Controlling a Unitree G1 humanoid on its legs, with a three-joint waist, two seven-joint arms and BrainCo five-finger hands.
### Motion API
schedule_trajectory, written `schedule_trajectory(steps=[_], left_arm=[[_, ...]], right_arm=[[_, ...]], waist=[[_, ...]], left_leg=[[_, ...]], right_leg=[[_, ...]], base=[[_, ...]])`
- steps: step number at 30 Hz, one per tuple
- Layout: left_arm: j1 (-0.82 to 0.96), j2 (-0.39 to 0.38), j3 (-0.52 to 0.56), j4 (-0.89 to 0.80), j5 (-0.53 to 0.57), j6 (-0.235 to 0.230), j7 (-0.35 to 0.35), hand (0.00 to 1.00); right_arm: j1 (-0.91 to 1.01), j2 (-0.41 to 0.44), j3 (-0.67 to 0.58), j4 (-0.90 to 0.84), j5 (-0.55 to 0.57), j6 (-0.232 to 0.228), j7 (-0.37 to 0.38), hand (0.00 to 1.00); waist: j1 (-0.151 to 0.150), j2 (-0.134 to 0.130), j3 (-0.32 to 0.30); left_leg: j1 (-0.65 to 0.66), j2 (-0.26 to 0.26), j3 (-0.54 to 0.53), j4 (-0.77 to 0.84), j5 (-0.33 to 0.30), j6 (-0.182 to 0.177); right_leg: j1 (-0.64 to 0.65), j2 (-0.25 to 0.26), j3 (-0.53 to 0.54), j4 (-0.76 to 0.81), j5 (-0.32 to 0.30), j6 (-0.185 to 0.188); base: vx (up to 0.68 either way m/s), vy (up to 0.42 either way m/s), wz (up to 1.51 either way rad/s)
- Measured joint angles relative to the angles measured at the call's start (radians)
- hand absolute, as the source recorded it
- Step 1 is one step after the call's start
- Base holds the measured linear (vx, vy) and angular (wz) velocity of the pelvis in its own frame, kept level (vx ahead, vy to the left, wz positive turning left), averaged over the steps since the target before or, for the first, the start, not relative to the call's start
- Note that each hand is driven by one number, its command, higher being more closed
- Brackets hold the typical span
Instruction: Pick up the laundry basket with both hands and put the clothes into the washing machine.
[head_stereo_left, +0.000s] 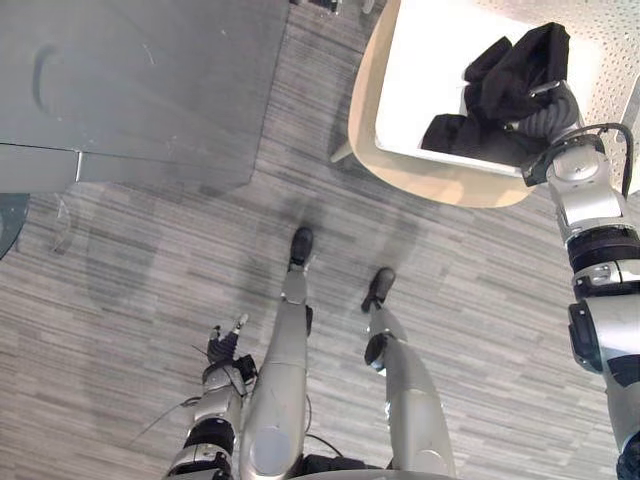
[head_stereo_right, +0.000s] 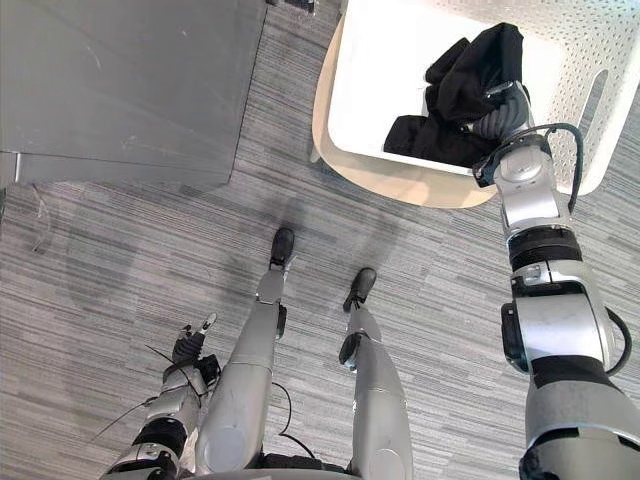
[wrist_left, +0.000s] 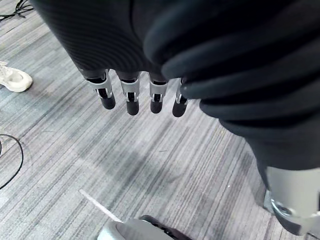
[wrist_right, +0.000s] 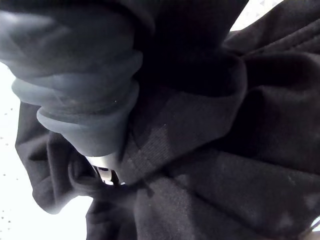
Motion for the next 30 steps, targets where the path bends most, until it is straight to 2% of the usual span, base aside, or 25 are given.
schedule_trajectory(steps=[4,8,12,15,18,20,21,23,24,26,28,30], left_arm=[[0.000,-0.006,0.009,0.000,-0.021,0.003,-0.001,0.00],[0.000,-0.024,0.023,0.004,-0.029,0.003,-0.004,0.00],[0.002,-0.017,0.016,0.041,-0.029,0.016,-0.007,0.00],[0.031,0.008,0.014,0.047,-0.032,0.028,-0.023,0.00],[0.079,0.031,0.028,0.046,-0.059,0.048,-0.024,0.00],[0.128,0.044,0.041,0.044,-0.060,0.056,-0.024,0.00],[0.140,0.044,0.042,0.038,-0.060,0.060,-0.024,0.00],[0.205,0.040,0.043,-0.064,-0.058,0.073,-0.024,0.00],[0.213,0.040,0.042,-0.083,-0.057,0.073,-0.024,0.00],[0.249,0.044,0.042,-0.237,-0.031,0.070,-0.022,0.00],[0.249,0.044,0.046,-0.347,-0.017,0.069,-0.019,0.00],[0.244,0.039,0.043,-0.511,-0.015,0.061,-0.015,0.00]], right_arm=[[0.002,0.028,-0.003,0.011,0.045,0.042,-0.029,1.00],[-0.001,0.035,-0.029,-0.009,0.104,0.042,-0.035,1.00],[-0.006,0.033,-0.067,-0.122,0.122,0.039,-0.074,1.00],[-0.003,0.033,-0.091,-0.204,0.122,0.039,-0.100,1.00],[0.051,0.034,-0.168,-0.380,0.118,0.039,-0.117,1.00],[0.193,0.038,-0.232,-0.556,0.100,0.032,-0.140,1.00],[0.228,0.043,-0.254,-0.592,0.088,0.032,-0.144,1.00],[0.335,0.098,-0.313,-0.727,0.047,0.032,-0.159,1.00],[0.343,0.103,-0.313,-0.740,0.041,0.032,-0.160,1.00],[0.398,0.141,-0.313,-0.831,-0.002,0.022,-0.162,1.00],[0.416,0.179,-0.315,-0.894,-0.009,0.011,-0.164,1.00],[0.446,0.271,-0.309,-0.996,-0.018,-0.015,-0.176,1.00]], waist=[[-0.002,0.000,0.000],[-0.006,0.000,0.000],[-0.022,-0.001,0.000],[-0.045,-0.001,0.000],[-0.058,-0.006,-0.004],[-0.072,-0.023,-0.081],[-0.076,-0.026,-0.102],[-0.111,-0.031,-0.173],[-0.114,-0.030,-0.181],[-0.118,-0.027,-0.248],[-0.121,-0.020,-0.272],[-0.126,-0.012,-0.312]], left_leg=[[0.055,0.001,0.000,0.001,0.000,0.000],[0.160,0.001,0.003,-0.029,0.000,0.001],[0.279,-0.001,0.003,-0.097,0.023,-0.004],[0.364,-0.004,0.009,-0.150,0.042,-0.004],[0.466,-0.007,0.034,-0.197,0.047,-0.003],[0.503,-0.014,0.040,-0.234,0.047,-0.003],[0.514,-0.018,0.040,-0.244,0.049,0.000],[0.583,-0.027,0.044,-0.278,0.051,0.002],[0.589,-0.029,0.046,-0.279,0.051,0.003],[0.635,-0.037,0.066,-0.291,0.042,0.010],[0.661,-0.043,0.072,-0.291,0.032,0.015],[0.693,-0.044,0.089,-0.292,0.021,0.020]], right_leg=[[0.054,0.000,-0.003,0.004,0.000,0.000],[0.143,-0.002,0.000,0.003,-0.010,-0.003],[0.226,-0.004,0.006,0.007,-0.027,-0.004],[0.277,-0.013,0.011,0.020,-0.041,-0.002],[0.343,-0.021,0.035,0.026,-0.056,0.006],[0.353,-0.030,0.036,0.039,-0.082,0.012],[0.356,-0.033,0.036,0.043,-0.087,0.013],[0.403,-0.048,0.037,0.053,-0.113,0.022],[0.407,-0.050,0.037,0.052,-0.114,0.023],[0.433,-0.052,0.060,0.048,-0.126,0.029],[0.461,-0.052,0.063,0.030,-0.126,0.029],[0.494,-0.053,0.077,0.011,-0.125,0.030]], base=[[0.07,-0.001,0.04],[0.03,-0.001,0.05],[-0.01,-0.024,0.06],[0.00,-0.024,0.02],[0.03,-0.009,-0.13],[0.08,-0.012,-0.05],[0.14,-0.010,0.05],[0.20,-0.013,0.02],[0.15,-0.006,-0.06],[0.14,0.011,-0.19],[0.10,0.015,-0.17],[0.08,0.020,-0.19]])
